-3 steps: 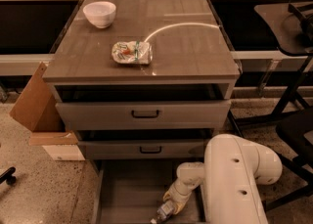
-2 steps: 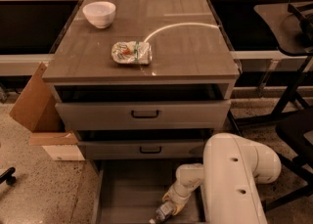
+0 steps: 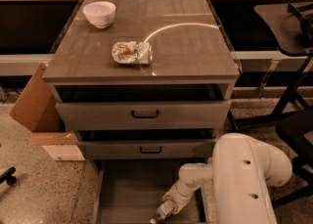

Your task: Pick blue plastic bottle from bottom drawer and place on counter

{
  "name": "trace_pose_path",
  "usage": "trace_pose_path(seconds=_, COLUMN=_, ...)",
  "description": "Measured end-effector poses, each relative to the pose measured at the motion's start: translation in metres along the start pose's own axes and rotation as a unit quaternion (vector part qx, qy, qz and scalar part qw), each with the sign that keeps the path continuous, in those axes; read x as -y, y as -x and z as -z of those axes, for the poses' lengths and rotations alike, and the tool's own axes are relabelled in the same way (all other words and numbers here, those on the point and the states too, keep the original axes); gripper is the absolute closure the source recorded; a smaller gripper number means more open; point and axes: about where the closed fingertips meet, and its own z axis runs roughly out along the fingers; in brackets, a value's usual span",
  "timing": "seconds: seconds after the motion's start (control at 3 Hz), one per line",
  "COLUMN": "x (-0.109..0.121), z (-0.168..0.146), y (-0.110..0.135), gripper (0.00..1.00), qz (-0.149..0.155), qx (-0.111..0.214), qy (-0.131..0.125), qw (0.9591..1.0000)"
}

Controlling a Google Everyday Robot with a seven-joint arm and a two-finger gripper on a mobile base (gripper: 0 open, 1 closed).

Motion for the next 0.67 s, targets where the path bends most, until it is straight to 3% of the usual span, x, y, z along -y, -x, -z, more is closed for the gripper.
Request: trace_pose_path(seconds=0.67, x=-0.005, z=0.095, y=0.027, gripper=1.00, qz=0.047, qx=0.006, qy=-0.081, qw=0.9956)
